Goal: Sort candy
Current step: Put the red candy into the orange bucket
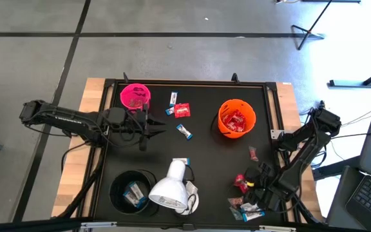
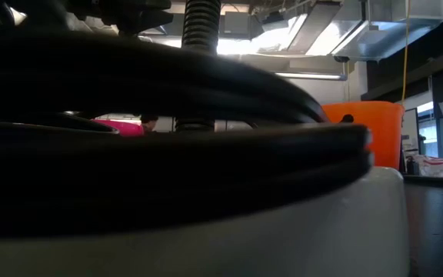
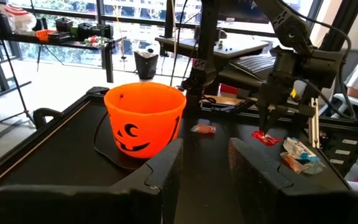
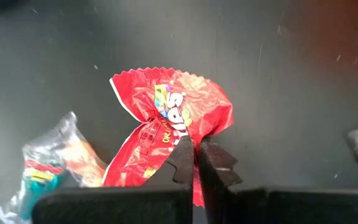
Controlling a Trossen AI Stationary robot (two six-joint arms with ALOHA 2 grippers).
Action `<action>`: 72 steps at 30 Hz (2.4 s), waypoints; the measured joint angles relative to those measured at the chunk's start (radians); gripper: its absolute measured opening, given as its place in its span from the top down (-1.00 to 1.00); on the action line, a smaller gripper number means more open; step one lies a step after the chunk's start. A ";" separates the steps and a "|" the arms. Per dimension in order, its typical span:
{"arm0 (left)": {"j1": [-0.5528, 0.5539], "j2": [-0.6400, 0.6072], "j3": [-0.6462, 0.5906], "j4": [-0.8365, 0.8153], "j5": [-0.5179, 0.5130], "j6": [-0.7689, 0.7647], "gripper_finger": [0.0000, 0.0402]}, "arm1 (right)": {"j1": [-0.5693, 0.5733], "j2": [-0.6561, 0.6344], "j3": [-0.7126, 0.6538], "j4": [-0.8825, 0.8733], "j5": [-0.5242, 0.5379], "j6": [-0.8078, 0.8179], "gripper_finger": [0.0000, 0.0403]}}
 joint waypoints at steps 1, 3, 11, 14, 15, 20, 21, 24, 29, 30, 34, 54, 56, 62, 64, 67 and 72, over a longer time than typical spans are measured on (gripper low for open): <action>0.000 0.000 0.000 0.000 0.000 -0.007 0.39 | 0.000 0.000 0.009 -0.010 0.012 -0.003 0.97; 0.000 0.000 0.000 0.000 0.000 -0.021 0.39 | 0.000 0.000 0.026 -0.032 0.044 -0.005 0.97; -0.003 0.000 0.000 0.008 0.000 -0.022 0.39 | -0.002 0.000 0.064 -0.085 0.177 -0.051 0.97; -0.004 0.000 0.000 0.017 0.000 -0.022 0.39 | -0.015 0.000 0.080 -0.116 0.175 -0.053 0.97; -0.004 0.000 0.000 0.019 0.000 -0.022 0.39 | -0.016 0.000 0.089 -0.131 0.174 -0.055 0.97; -0.004 0.000 0.000 0.025 -0.001 -0.025 0.39 | -0.041 0.000 0.154 -0.169 0.199 -0.129 0.97; -0.004 0.000 0.000 0.026 -0.001 -0.025 0.39 | -0.047 0.000 0.169 -0.179 0.209 -0.146 0.97; -0.004 0.000 0.000 0.031 -0.001 -0.028 0.39 | -0.069 -0.001 0.208 -0.207 0.213 -0.189 0.97; -0.007 0.000 0.000 0.031 -0.001 -0.051 0.39 | -0.102 -0.001 0.242 -0.206 0.219 -0.243 0.97; -0.010 0.000 0.000 0.031 -0.001 -0.050 0.39 | -0.107 -0.001 0.243 -0.206 0.221 -0.248 0.97; -0.013 0.000 0.000 0.030 -0.001 -0.046 0.39 | -0.114 -0.001 0.240 -0.191 0.287 -0.256 0.97; -0.013 0.000 0.000 0.029 -0.040 -0.040 0.39 | -0.113 0.000 0.235 -0.173 0.608 -0.256 0.97; -0.013 0.000 0.000 0.029 -0.040 -0.040 0.39 | -0.118 0.000 0.235 -0.170 0.671 -0.254 0.97; -0.013 0.000 0.000 0.029 -0.040 -0.040 0.39 | -0.164 0.000 0.234 -0.168 0.732 -0.254 0.97; -0.013 0.000 0.000 0.029 -0.040 -0.040 0.39 | -0.184 0.000 0.234 -0.168 0.717 -0.260 0.97; -0.013 0.000 0.000 0.029 -0.040 -0.040 0.39 | -0.209 0.000 0.234 -0.167 0.701 -0.263 0.97; -0.013 0.000 0.000 0.025 -0.039 -0.040 0.39 | -0.224 0.000 0.234 -0.147 0.683 -0.269 0.97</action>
